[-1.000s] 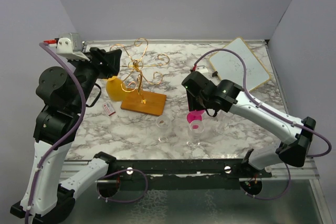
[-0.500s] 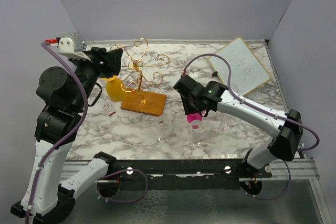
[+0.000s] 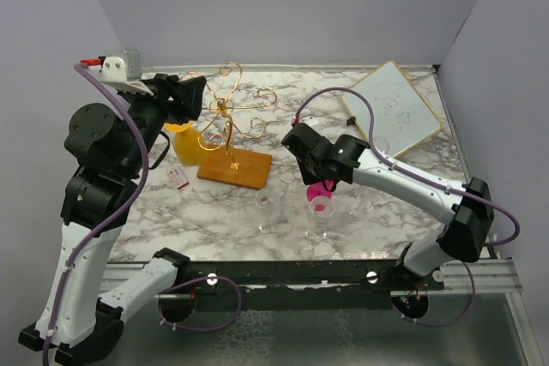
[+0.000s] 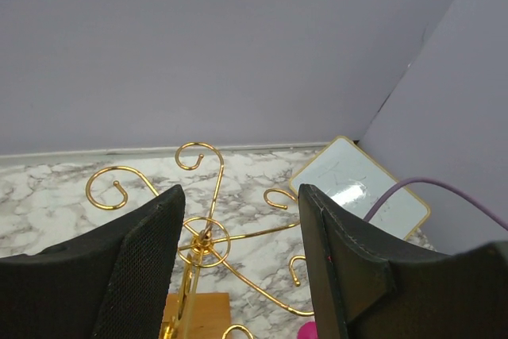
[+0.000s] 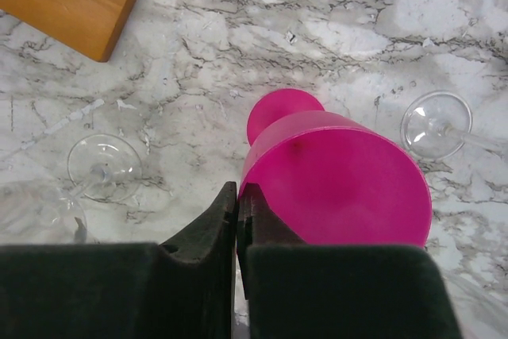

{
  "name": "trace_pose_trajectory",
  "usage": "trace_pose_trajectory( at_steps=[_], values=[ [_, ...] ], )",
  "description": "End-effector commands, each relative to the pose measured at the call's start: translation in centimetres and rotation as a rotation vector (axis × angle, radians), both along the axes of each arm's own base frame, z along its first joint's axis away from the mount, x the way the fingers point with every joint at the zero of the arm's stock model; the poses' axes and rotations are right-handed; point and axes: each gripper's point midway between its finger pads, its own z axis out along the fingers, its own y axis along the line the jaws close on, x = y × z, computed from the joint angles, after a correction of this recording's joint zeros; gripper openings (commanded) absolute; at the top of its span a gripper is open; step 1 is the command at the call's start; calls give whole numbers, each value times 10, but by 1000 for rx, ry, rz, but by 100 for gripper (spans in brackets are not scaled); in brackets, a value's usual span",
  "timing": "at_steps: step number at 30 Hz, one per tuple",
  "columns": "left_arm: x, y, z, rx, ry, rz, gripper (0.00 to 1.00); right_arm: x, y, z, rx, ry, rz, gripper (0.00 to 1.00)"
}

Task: Place the wine glass upside down on the wine glass rack

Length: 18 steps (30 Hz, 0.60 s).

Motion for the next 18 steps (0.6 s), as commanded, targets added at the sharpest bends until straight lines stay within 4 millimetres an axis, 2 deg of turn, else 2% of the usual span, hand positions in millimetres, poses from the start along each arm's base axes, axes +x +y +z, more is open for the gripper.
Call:
trace_pose_trajectory(
  at_steps=[1,6,11,18],
  values=[
    [-3,-10,20,-32,-55,-60,62,18,-1,35,79,-144,-37,1],
    [5,-25,21,-88,-24,-114,61,27,-7,81,205,-294,-87,1],
    [8,-45,23,-151,-5,-208,65,34,-19,133,353,-468,-139,1],
    [9,-90,30,-287,48,-452,73,38,-49,197,489,-673,-255,1]
  ],
)
